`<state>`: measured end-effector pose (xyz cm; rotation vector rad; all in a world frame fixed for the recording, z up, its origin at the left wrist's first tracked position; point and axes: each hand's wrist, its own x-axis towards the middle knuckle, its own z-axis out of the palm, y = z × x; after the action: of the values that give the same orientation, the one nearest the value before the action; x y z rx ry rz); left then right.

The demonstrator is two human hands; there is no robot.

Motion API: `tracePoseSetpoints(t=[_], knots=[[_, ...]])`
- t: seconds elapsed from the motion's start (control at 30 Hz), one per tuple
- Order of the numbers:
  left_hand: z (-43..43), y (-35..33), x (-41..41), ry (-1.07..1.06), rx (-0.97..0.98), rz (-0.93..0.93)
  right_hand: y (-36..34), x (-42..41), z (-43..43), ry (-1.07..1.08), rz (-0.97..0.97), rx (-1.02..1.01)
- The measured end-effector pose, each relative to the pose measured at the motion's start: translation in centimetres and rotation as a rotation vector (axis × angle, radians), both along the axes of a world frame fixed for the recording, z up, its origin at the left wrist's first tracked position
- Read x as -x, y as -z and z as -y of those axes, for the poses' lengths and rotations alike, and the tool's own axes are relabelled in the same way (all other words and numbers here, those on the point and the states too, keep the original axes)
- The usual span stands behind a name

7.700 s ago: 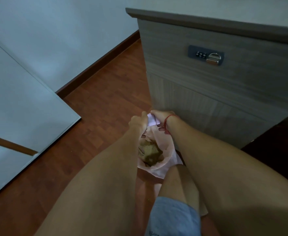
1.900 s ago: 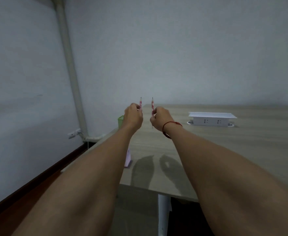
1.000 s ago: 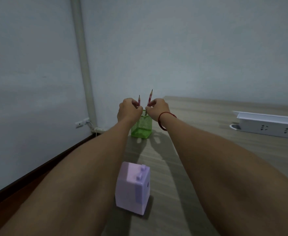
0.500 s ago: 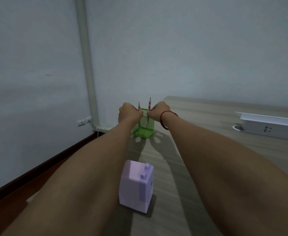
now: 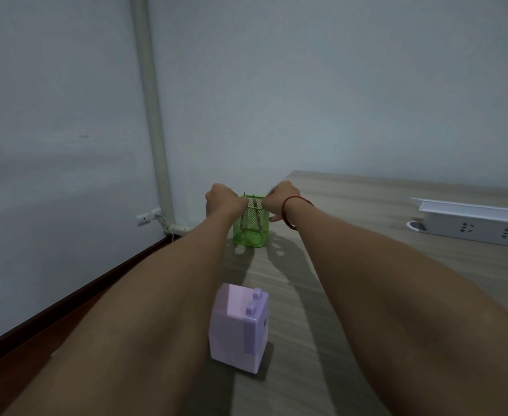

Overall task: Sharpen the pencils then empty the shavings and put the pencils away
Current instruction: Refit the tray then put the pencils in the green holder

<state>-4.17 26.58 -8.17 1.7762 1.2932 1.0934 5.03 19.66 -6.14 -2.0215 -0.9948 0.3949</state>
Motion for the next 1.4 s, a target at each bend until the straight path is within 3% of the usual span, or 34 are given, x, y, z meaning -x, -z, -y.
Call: tracePoseSetpoints(t=[0.37,0.63,0.77,0.97,1.13,1.3,1.4], knots=[[5.4,-3.3,2.1,0.016,-0.096,-0.146,-3.3,1.6,6.3,-0.007,0.171,0.002],[17.7,-6.8,3.6,0.140,-0.270,-0.512,-6.6,3.0,18.4,-0.031,0.337,0.091],[24.6,-6.5,2.4,0.233,-0.284,-0.582,-6.8,1.8,26.2,0.004,0.395,0.204],[32.1,-4.0,-0.9,0.366,-0.219,-0.576,-4.5,-0.8,35.3,0.069,0.428,0.363],[35.9,-1.2,-3.2,0.410,-0.204,-0.695,-1.3,-3.0,39.9,0.124,0.454,0.472],[38.5,2.5,-5.4,0.460,-0.186,-0.740,3.2,-3.8,42.2,0.080,0.492,0.707],[39.9,4.7,-6.6,0.482,-0.154,-0.724,5.5,-4.0,42.7,0.117,0.510,0.672]])
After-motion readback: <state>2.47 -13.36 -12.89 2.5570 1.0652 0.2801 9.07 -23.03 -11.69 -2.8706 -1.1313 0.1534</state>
